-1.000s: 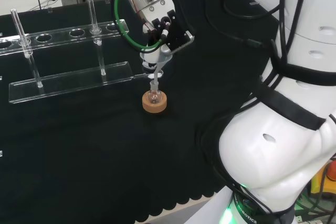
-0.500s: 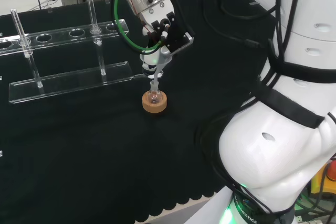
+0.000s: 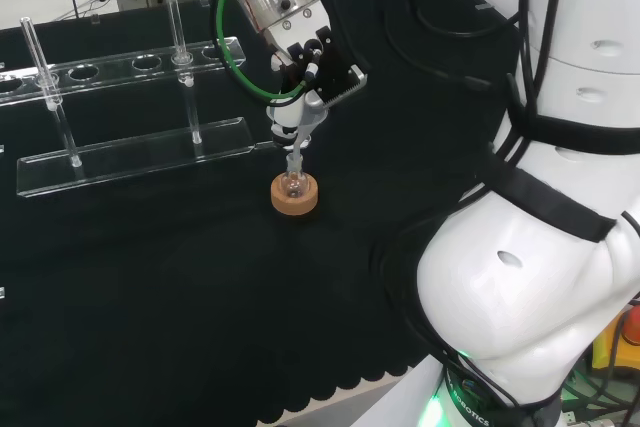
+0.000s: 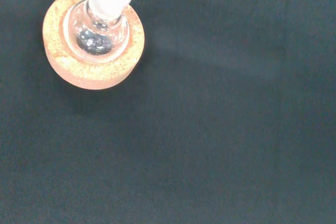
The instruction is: Place the funnel on the round-bottom flask.
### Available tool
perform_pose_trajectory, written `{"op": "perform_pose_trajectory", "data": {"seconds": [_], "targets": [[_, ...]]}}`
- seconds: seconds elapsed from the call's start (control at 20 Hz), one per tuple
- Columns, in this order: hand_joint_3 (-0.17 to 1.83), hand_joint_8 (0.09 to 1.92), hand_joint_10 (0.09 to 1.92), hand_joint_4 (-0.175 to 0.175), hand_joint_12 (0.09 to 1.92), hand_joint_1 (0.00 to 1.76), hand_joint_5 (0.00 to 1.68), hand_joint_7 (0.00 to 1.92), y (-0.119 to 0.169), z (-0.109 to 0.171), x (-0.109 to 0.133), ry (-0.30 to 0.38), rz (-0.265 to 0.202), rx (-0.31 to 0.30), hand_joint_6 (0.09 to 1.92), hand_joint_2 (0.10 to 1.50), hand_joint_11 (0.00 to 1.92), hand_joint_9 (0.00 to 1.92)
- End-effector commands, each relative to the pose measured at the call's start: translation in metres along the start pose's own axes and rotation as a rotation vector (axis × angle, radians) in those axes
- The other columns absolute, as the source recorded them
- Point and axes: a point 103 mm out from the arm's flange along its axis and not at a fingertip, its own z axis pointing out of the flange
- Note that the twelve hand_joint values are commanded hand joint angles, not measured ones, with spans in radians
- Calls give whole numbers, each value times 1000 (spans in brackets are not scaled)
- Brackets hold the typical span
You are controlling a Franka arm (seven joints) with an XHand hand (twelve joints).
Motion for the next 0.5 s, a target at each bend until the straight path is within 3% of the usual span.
{"op": "perform_pose_trajectory", "data": {"seconds": [0.05, 0.5], "targets": [[674, 794, 622, -61, 1139, 883, 683, 801, 5, 2, 2, -2, 0, 10, 783, 707, 783, 1125], [676, 795, 623, -62, 1140, 881, 681, 800, 9, 7, 2, 5, -4, 11, 784, 708, 780, 1120]]}}
